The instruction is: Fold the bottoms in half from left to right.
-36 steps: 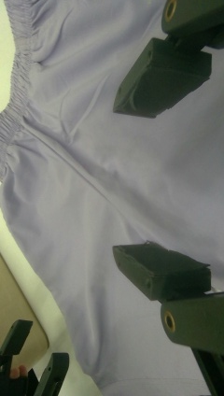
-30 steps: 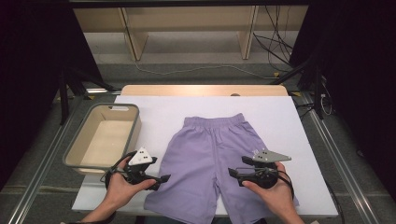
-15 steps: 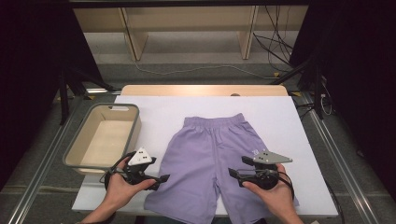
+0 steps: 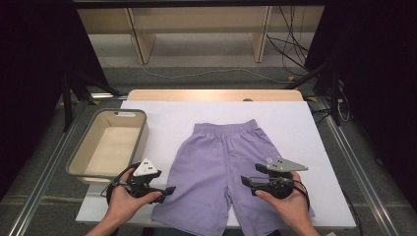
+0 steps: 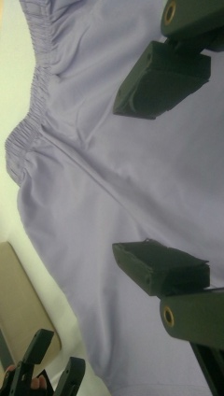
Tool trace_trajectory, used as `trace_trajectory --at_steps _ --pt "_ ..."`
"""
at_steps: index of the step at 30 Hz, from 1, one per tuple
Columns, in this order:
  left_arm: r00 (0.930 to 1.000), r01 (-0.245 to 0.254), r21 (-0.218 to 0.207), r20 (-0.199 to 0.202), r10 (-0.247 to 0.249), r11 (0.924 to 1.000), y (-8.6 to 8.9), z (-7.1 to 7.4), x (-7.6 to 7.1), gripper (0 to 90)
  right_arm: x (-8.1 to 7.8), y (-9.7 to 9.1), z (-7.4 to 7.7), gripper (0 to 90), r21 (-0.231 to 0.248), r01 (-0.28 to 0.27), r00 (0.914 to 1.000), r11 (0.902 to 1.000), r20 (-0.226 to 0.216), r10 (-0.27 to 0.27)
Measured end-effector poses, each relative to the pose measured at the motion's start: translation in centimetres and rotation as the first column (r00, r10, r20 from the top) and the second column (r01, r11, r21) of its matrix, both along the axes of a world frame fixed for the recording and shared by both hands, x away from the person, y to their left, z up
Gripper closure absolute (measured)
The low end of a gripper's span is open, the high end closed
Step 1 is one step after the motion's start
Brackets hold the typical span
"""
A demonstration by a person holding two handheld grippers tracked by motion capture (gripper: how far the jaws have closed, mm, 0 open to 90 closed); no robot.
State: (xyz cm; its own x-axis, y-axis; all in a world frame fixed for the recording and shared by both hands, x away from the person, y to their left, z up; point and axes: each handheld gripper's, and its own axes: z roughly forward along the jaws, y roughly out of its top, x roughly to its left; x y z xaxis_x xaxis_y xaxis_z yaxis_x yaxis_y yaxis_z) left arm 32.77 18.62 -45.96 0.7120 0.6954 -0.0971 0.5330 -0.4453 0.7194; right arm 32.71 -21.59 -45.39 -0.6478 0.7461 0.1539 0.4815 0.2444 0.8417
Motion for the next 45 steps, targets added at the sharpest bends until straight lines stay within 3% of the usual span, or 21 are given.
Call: trace_trajectory --at_steps 3,7,15,18,21,27,32,37,45 --pt "0.9996 -0.01 0.012 -0.024 0.01 0.9999 0.0 -0.1 -0.5 26.6 -0.1 -0.1 0.0 29.0 0.0 0.0 1.0 1.0 -0.001 0.0" --pt "0.9989 -0.007 0.025 -0.046 0.008 0.9997 0.2 -0.2 -0.9 38.3 0.0 0.0 0.0 29.1 -0.005 -0.003 1.0 1.0 -0.003 0.003" --pt "0.994 0.052 0.071 -0.1 -0.045 0.9961 0.1 -0.6 -1.7 60.7 -0.1 0.2 -0.1 29.3 -0.013 -0.01 0.9999 0.9999 0.001 0.01" --pt "0.9902 0.08 0.104 -0.122 -0.067 0.9913 -0.1 -0.8 -1.9 64.0 -0.1 0.2 -0.1 29.4 -0.012 -0.008 1.0 0.9999 0.002 0.008" --pt "0.988 0.079 0.149 -0.143 -0.058 0.9856 -0.2 -1.3 -1.9 67.7 -0.1 0.2 -0.1 29.4 -0.013 -0.009 1.0 0.9999 0.001 0.009" --pt "0.9856 0.084 0.182 -0.16 -0.055 0.9797 -0.2 -1.7 -1.9 72.9 -0.2 0.4 -0.2 29.5 -0.021 -0.018 0.9998 0.9996 -0.001 0.018" --pt "0.9878 0.096 0.207 -0.14 -0.068 0.9735 -0.4 -1.7 -2.1 74.5 -0.1 0.5 -0.2 29.4 -0.026 -0.022 0.9998 0.9994 -0.001 0.022" --pt "0.9866 0.119 0.207 -0.135 -0.092 0.971 -0.8 -1.7 -2.4 87.8 -0.1 0.7 -0.3 29.5 -0.033 -0.025 0.9997 0.9992 -0.002 0.025" --pt "0.9842 0.107 0.114 -0.153 -0.089 0.9878 -0.4 -1.1 -2.5 89.2 0.3 1.3 -0.1 30.0 -0.038 -0.036 0.9994 0.9986 0.001 0.036"
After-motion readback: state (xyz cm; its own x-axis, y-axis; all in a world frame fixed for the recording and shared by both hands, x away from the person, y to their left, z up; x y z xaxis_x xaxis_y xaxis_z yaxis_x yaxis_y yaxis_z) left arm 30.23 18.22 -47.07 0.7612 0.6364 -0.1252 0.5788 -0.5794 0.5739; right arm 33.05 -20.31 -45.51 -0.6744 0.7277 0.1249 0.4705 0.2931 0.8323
